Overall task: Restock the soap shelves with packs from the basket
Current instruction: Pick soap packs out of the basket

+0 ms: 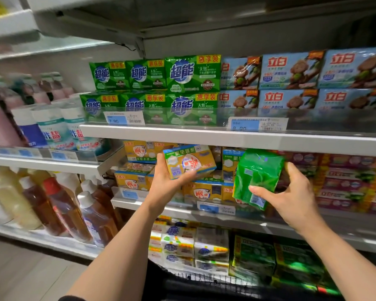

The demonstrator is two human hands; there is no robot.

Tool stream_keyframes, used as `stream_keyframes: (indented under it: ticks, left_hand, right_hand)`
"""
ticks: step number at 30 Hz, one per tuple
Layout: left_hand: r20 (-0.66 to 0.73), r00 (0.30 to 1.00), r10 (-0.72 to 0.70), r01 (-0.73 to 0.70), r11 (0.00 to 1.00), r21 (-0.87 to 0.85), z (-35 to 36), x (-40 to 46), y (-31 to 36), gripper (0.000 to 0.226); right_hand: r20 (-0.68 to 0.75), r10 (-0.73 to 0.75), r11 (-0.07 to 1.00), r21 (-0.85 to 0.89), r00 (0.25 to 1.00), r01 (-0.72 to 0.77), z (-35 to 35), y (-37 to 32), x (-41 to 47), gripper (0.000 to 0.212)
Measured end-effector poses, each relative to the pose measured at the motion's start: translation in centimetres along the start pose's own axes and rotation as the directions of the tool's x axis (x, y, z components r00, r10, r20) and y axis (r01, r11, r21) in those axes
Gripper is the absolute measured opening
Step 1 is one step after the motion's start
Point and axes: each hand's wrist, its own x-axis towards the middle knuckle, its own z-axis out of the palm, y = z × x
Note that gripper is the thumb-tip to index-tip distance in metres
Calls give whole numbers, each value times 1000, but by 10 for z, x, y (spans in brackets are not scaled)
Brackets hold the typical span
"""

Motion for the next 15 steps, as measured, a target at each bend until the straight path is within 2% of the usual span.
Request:
stream_keyframes:
  ticks: [2, 3, 9, 13, 15]
  left_hand:
    - [69, 997, -33, 36, 998, -48, 4, -5, 7, 30]
    - [95, 994, -55, 61, 996, -59, 4, -7, 12, 27]
    - [92, 994, -66, 76, 992, -105, -12, -5, 4, 56]
    - [-83, 988, -133, 117, 977, -179, -5, -2, 6, 27]
    - [-202, 938, -283, 207, 921, -329, 1, 1, 7, 30]
  right_hand:
    - [5, -3, 1000, -3, 1000, 3, 2, -1, -1, 49]
    - [8, -3, 1000, 3, 1000, 3, 3, -1, -1, 49]
    - [21, 3, 1000, 10, 1000, -3, 4, 0, -4, 51]
    - [23, 14, 1000, 16, 1000, -14, 3, -4, -5, 49]
    - [20, 16, 1000, 15, 1000, -16, 2, -5, -5, 49]
